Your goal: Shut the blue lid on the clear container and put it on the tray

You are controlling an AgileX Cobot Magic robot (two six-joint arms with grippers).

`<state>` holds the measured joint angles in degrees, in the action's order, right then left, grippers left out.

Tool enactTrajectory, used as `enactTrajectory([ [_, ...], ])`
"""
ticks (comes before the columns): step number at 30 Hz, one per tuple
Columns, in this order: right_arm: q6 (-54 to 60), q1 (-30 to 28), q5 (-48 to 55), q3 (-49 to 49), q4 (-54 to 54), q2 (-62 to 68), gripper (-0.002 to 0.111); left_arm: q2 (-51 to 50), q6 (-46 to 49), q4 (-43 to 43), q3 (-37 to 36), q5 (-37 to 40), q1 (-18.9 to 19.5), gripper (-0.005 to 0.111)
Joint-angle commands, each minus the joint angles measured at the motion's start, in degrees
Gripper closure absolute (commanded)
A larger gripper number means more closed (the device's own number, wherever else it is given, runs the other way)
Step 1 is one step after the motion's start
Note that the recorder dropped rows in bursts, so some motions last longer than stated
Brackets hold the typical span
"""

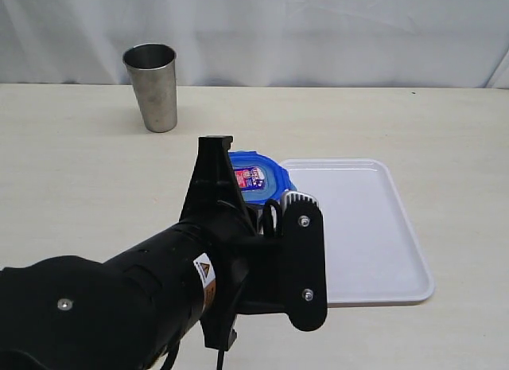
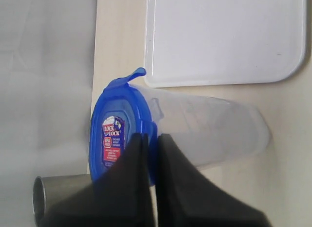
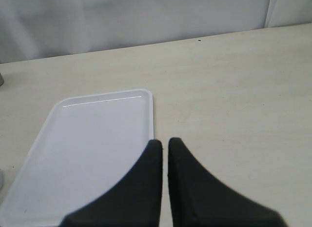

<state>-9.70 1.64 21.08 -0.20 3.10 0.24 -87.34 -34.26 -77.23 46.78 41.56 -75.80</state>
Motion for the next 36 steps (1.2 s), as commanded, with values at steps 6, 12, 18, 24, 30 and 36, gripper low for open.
enactTrajectory([
  [6, -0.2, -0.25, -0.22, 0.2, 0.08, -0.24, 0.104, 0.37, -2.93, -2.78, -0.33, 1.85, 0.16, 0.106],
  [12, -0.2, -0.25, -0.22, 0.2, 0.08, -0.24, 0.104, 0.37, -3.18, -2.78, -0.33, 0.11, 0.16, 0.106],
  [18, -0.2, -0.25, -0.22, 0.2, 0.08, -0.24, 0.104, 0.37, -3.28, -2.63, -0.33, -0.18, 0.16, 0.106],
  [24, -0.2, -0.25, -0.22, 0.2, 0.08, -0.24, 0.104, 0.37, -3.15, -2.54, -0.33, -0.57, 0.16, 0.106],
  [30, -0.2, -0.25, -0.22, 0.2, 0.08, -0.24, 0.104, 0.37, -1.57, -1.28, -0.33, -0.03, 0.16, 0.106],
  [36, -0.2, -0.25, -0.22, 0.2, 0.08, -0.24, 0.104, 0.37, -1.57, -1.29, -0.33, 0.08, 0.16, 0.106],
])
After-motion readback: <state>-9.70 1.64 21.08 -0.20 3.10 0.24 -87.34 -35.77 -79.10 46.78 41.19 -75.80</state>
